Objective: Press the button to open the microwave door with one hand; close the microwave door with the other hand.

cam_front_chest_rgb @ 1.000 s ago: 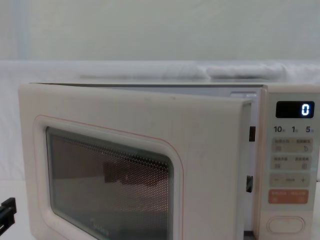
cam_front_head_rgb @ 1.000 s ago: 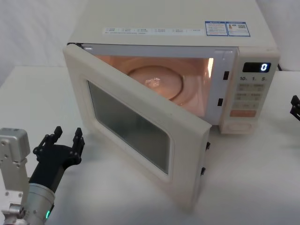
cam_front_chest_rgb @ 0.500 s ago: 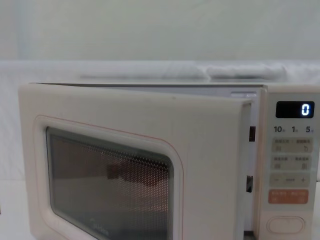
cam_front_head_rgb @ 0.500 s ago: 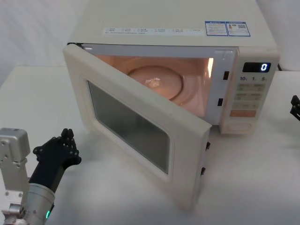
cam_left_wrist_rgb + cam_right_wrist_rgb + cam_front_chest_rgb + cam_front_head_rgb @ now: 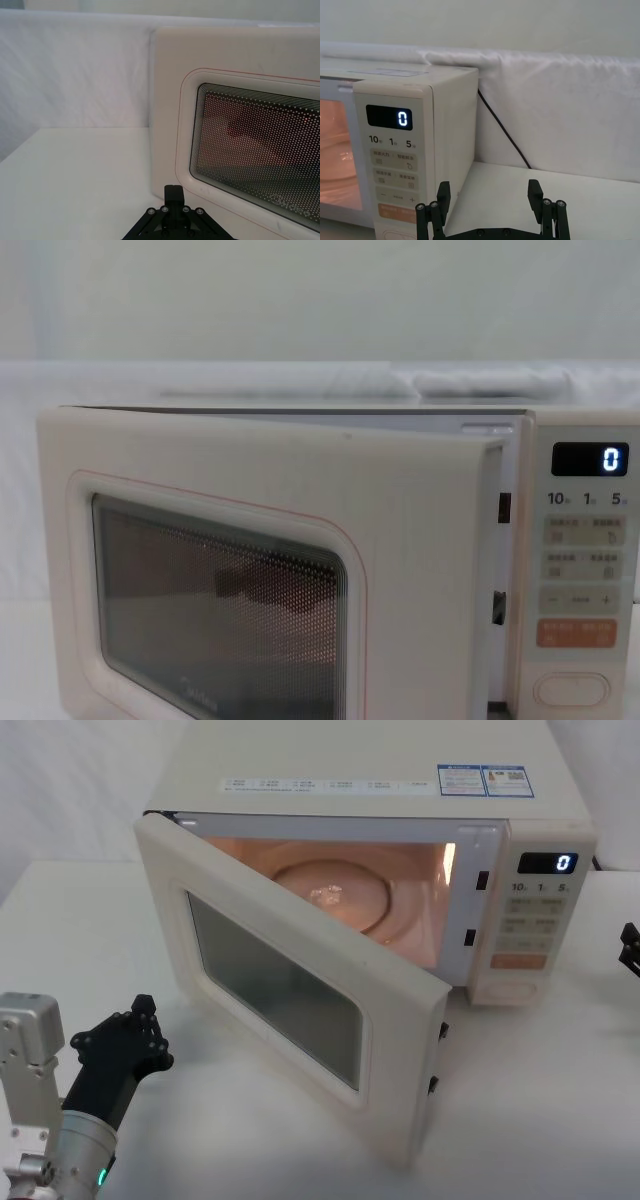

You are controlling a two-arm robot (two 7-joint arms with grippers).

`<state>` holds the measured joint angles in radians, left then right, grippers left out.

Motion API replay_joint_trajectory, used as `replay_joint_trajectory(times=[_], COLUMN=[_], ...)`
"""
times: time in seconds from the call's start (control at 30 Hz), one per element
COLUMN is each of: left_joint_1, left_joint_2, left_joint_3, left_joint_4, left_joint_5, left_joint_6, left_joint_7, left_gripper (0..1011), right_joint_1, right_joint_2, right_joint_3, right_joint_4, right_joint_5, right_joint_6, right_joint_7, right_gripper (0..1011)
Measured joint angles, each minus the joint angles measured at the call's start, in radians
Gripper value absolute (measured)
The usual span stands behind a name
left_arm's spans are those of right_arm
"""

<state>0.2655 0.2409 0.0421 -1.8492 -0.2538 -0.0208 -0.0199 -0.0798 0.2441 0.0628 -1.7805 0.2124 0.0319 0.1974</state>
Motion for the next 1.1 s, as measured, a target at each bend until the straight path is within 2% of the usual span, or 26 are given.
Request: replay_joint_trajectory(times=[0.23,0.53,0.7,0.83,1.1], left_joint_1=[0.003,0.033,0.063,0.089,0.117], left_joint_2=[0.003,0.025,0.055,0.094,0.180], left_joint_3=[-0.006,-0.048,-0.077,-0.091,-0.083], left_joint_4=[0.000,-0.023,-0.057,-0.088,-0.135], left_joint_5=[-0.001,-0.031,-0.054,-0.073,-0.110], left_joint_6=[-0.011,-0.035,-0.039,-0.048,-0.067], left_joint_7=[-0.041,-0.132,-0.188,-0.242,-0.348], left_gripper=[0,0,0,0,0], right_joint_1=[0.000,0.000,0.000,0.000,0.000], right_joint_2=[0.000,0.000,0.000,0.000,0.000], right_joint_3=[0.000,0.000,0.000,0.000,0.000], right_joint_4=[0.000,0.000,0.000,0.000,0.000], right_joint_5=[0.000,0.000,0.000,0.000,0.000], right_joint_6=[0.000,0.000,0.000,0.000,0.000], right_joint_7=[0.000,0.000,0.000,0.000,0.000], right_gripper=[1002,1002,1002,1002,1002])
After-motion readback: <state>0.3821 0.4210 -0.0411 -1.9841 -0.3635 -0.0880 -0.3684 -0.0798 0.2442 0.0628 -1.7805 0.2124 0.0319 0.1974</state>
